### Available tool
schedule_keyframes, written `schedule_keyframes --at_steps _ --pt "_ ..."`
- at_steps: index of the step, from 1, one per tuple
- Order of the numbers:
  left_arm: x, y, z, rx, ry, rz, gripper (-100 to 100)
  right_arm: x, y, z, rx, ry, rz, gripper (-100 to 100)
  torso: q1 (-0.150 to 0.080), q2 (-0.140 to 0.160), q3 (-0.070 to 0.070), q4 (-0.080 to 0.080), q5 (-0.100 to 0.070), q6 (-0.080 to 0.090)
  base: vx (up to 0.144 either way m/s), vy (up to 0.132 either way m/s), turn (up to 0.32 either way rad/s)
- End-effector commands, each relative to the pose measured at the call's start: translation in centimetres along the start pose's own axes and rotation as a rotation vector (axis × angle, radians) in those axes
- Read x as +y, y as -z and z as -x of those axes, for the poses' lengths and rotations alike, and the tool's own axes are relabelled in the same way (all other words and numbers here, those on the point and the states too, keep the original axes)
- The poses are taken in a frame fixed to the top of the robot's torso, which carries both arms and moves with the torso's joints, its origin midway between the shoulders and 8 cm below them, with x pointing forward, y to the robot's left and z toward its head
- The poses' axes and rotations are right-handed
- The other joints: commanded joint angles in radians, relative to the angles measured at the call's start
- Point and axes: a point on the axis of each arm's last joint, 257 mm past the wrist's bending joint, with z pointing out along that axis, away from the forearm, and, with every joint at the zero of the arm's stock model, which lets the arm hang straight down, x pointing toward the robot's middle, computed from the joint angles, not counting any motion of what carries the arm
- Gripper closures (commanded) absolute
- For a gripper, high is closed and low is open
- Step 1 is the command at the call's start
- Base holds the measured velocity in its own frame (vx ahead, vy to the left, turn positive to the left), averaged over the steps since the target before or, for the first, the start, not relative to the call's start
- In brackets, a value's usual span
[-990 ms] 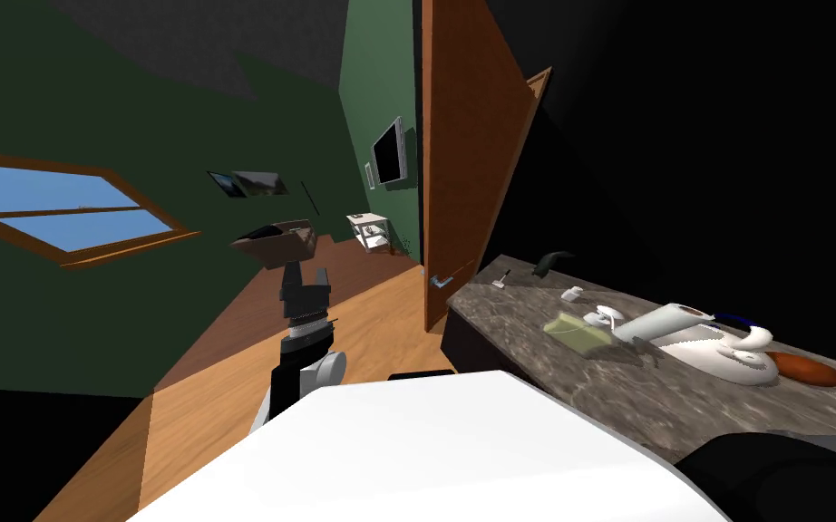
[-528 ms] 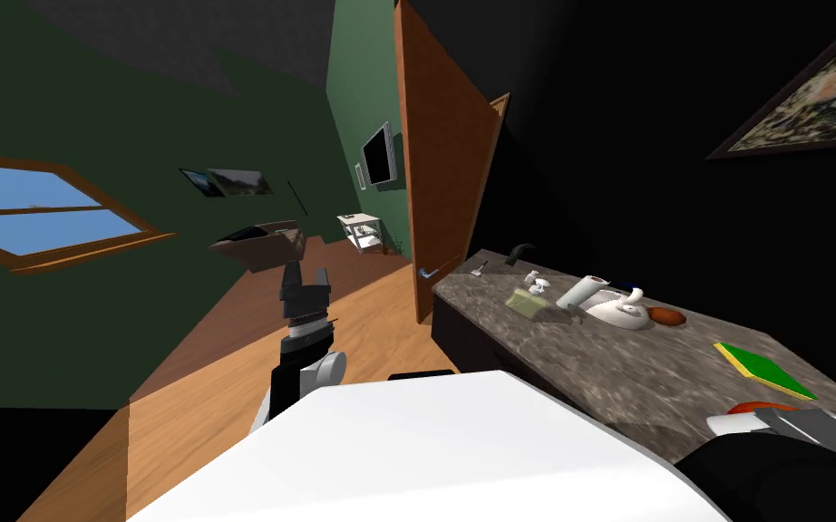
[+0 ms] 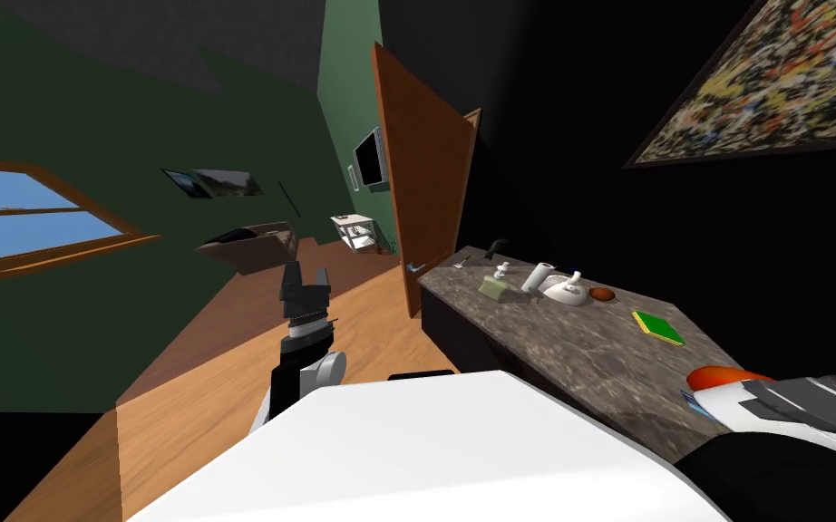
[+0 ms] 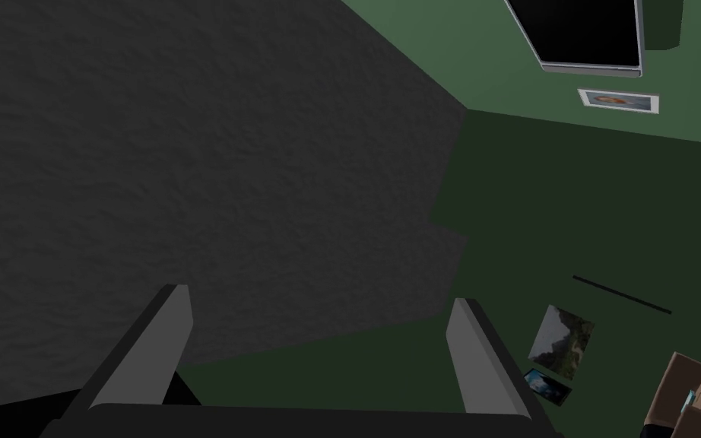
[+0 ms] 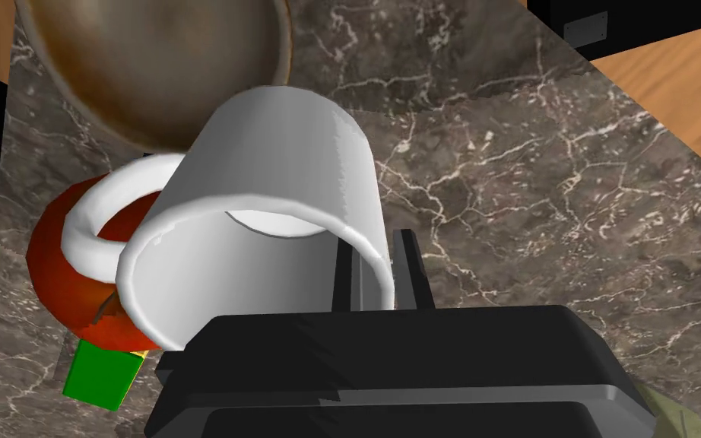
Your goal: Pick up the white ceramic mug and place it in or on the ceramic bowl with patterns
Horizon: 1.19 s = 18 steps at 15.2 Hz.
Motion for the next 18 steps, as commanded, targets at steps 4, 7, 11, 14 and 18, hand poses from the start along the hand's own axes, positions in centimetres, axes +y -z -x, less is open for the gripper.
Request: schedule_keyframes --at_steps 4,7,11,14,18 --pt "0.0 0.0 0.0 0.000 0.000 0.000 0 0.5 2.1 2.1 -0.011 0.035 0.001 100 0.000 0.000 0.000 0.000 0.000 0.000 -0.166 -0.144 -0.059" --pt "0.0 0.0 0.0 0.000 0.000 0.000 0 0.6 2.3 2.3 -0.012 0.040 0.000 100 0.002 0.000 0.000 0.000 0.001 0.001 -0.148 -0.115 -0.027" --pt "0.0 0.0 0.0 0.000 0.000 0.000 0 0.6 2.4 2.4 -0.011 0.041 0.000 -100 0.010 -0.010 -0.006 -0.002 0.002 0.000 -0.019 -0.015 -0.002" --pt "0.0 0.0 0.0 0.000 0.000 0.000 0 1.4 3.7 3.7 -0.007 0.046 0.002 -100 0.012 -0.012 -0.007 -0.003 0.003 0.000 -0.021 -0.014 -0.019" --pt "0.0 0.0 0.0 0.000 0.000 0.000 0 2.2 5.1 5.0 -0.002 0.051 0.004 -100 0.011 -0.012 -0.007 -0.003 0.003 -0.001 -0.033 -0.027 -0.014"
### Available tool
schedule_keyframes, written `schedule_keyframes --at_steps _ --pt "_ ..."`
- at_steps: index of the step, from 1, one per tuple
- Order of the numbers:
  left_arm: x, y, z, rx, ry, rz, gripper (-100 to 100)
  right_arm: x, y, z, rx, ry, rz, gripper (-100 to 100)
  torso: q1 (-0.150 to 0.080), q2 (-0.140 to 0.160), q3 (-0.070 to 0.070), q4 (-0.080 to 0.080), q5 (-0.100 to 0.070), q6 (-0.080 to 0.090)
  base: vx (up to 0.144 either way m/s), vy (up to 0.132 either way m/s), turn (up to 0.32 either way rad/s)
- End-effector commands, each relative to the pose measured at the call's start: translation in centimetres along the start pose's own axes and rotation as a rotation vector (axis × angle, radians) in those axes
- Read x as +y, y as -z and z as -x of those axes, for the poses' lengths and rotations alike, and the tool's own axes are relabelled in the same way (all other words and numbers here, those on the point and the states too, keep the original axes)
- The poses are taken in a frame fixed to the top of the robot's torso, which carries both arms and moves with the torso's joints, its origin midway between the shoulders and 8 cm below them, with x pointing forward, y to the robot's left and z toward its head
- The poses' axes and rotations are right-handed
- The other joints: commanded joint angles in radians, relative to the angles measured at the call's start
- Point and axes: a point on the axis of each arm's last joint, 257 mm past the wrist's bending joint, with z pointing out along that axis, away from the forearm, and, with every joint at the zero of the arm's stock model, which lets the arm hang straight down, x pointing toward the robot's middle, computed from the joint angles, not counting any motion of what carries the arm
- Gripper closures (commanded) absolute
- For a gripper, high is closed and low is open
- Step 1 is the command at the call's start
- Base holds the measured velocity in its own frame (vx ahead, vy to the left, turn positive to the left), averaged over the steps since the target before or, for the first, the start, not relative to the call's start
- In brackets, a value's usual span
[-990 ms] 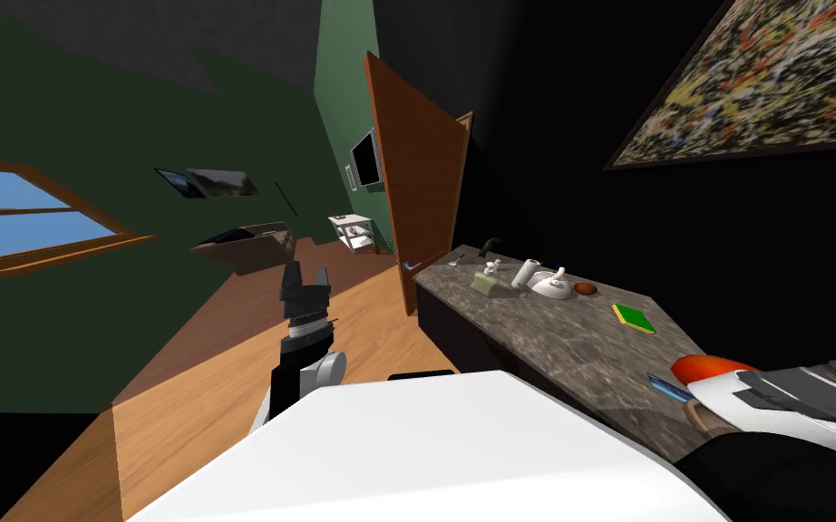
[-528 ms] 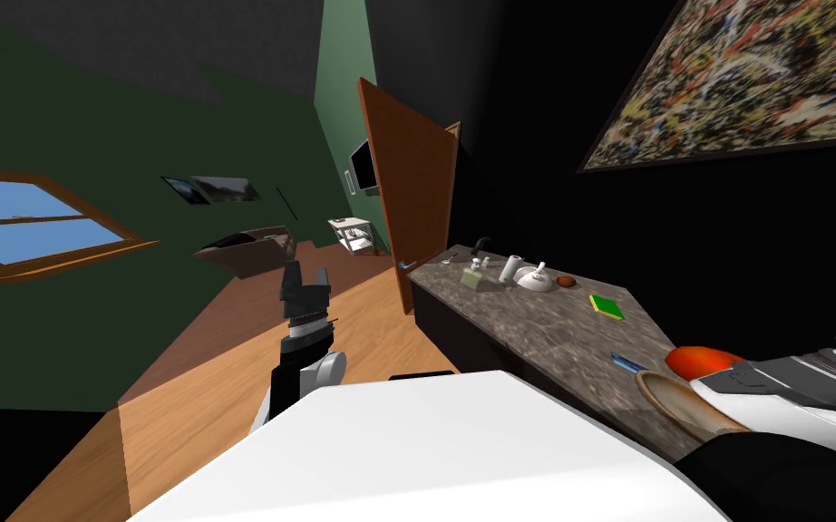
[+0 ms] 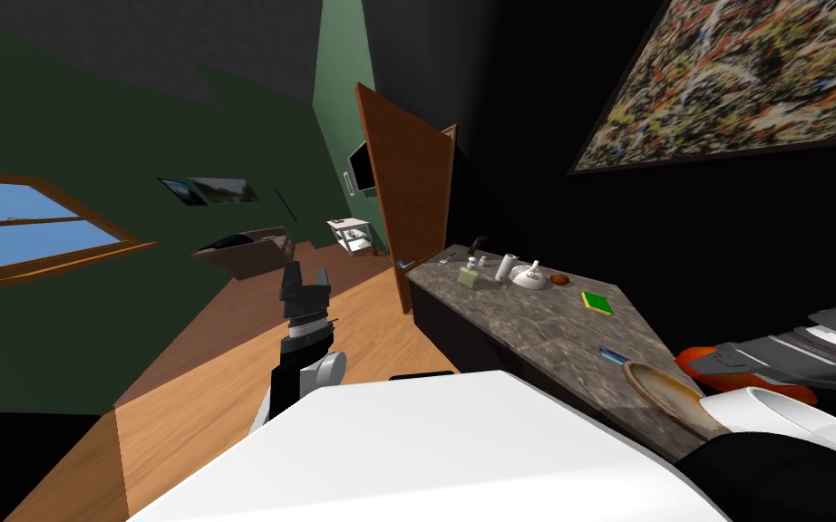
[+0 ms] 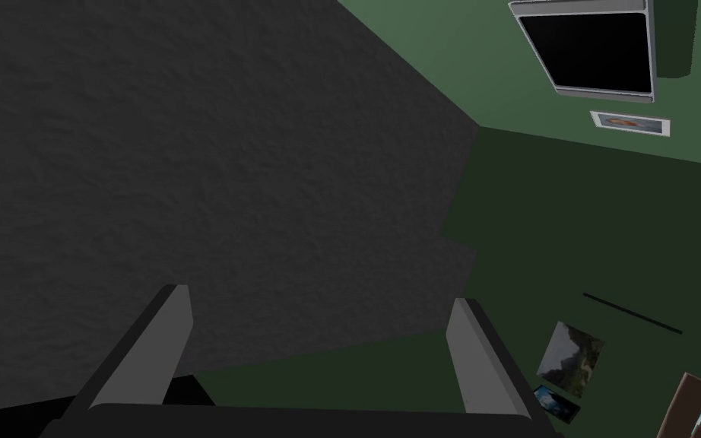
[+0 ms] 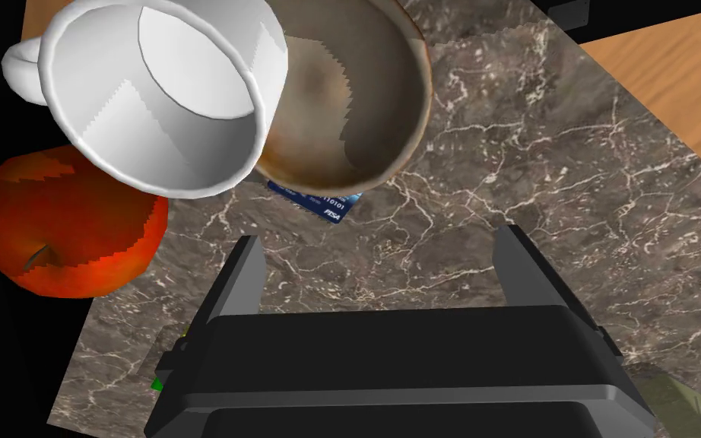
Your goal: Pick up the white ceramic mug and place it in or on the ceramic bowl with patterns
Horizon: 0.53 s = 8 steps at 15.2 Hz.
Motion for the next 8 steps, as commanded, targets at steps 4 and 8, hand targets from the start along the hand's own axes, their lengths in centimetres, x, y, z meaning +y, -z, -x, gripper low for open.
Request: schedule_keyframes --at_steps 4,8 --pt "0.0 0.0 0.0 0.000 0.000 0.000 0 1.4 2.4 2.2 0.009 0.007 0.005 -100 0.000 0.000 0.000 0.000 0.000 0.000 -0.040 -0.031 -0.020" --pt "0.0 0.0 0.0 0.000 0.000 0.000 0 1.1 1.9 1.8 0.008 0.006 0.005 -100 0.001 -0.001 -0.001 0.000 0.000 0.000 -0.007 -0.005 0.000"
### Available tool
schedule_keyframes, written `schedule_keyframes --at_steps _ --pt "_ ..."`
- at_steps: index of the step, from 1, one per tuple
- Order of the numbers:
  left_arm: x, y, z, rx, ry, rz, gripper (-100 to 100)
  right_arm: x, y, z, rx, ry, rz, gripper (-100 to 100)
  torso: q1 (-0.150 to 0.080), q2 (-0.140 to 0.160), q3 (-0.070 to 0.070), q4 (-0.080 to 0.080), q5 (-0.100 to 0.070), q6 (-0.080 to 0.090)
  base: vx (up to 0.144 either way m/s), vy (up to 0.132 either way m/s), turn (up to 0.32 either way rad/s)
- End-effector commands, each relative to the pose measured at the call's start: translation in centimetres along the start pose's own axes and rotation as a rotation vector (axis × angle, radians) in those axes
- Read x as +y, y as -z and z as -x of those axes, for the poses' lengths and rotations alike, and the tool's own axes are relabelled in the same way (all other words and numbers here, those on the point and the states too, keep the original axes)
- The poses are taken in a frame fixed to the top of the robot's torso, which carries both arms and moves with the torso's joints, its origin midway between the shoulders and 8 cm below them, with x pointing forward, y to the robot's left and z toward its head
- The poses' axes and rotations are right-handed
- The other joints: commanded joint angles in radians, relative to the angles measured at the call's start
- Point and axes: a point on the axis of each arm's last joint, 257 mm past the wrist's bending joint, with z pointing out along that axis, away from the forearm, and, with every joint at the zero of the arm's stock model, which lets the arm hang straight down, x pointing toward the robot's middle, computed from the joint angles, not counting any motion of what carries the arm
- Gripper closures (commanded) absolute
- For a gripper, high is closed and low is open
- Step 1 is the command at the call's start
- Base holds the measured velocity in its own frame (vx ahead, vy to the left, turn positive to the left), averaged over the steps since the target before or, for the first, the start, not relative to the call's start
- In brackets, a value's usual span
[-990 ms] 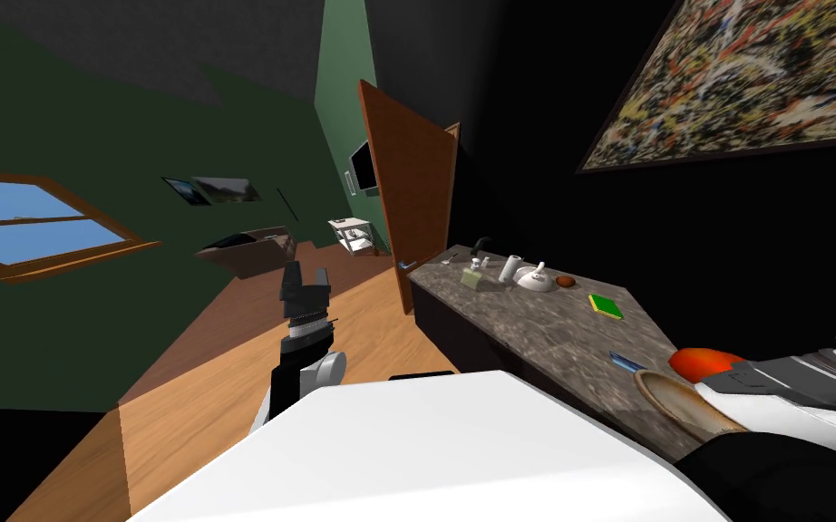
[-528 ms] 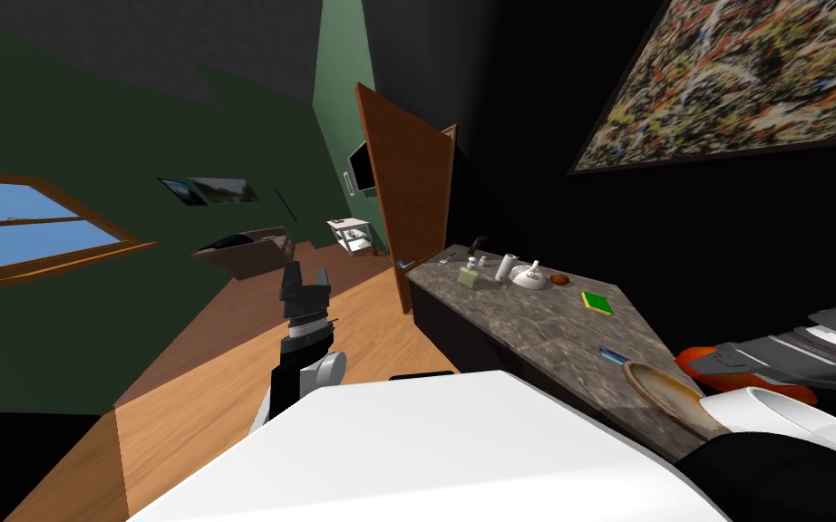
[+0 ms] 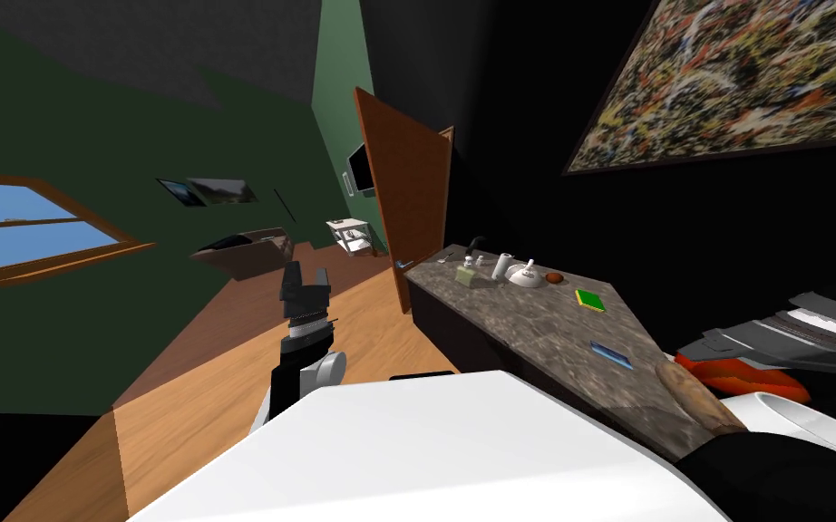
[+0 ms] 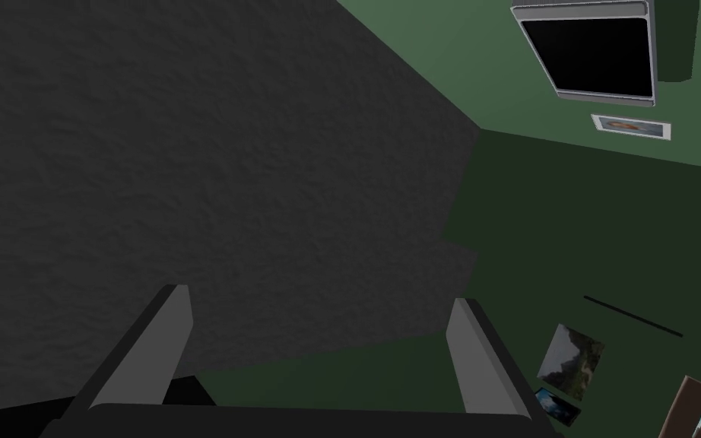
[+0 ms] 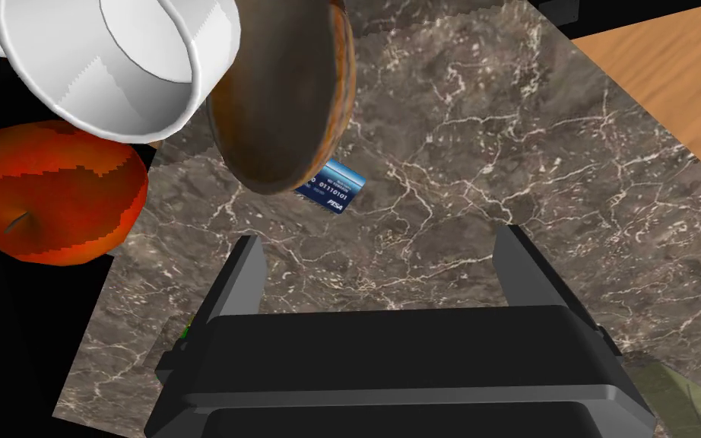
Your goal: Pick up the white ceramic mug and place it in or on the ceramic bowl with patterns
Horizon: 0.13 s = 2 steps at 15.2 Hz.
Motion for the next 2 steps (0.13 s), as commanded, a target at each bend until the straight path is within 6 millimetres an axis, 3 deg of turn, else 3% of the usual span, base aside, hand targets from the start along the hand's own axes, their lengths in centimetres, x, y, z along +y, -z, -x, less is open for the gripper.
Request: schedule_keyframes --at_steps 1,2 --pt "0.00 0.00 0.00 0.000 0.000 0.000 0 0.00 0.00 0.00 0.000 0.000 0.000 -100 0.000 0.000 0.000 0.000 0.000 0.000 0.000 0.000 0.000" --pt "0.00 0.00 0.00 0.000 0.000 0.000 0 0.00 0.00 0.00 0.000 0.000 0.000 -100 0.000 0.000 0.000 0.000 0.000 0.000 0.000 0.000 0.000"
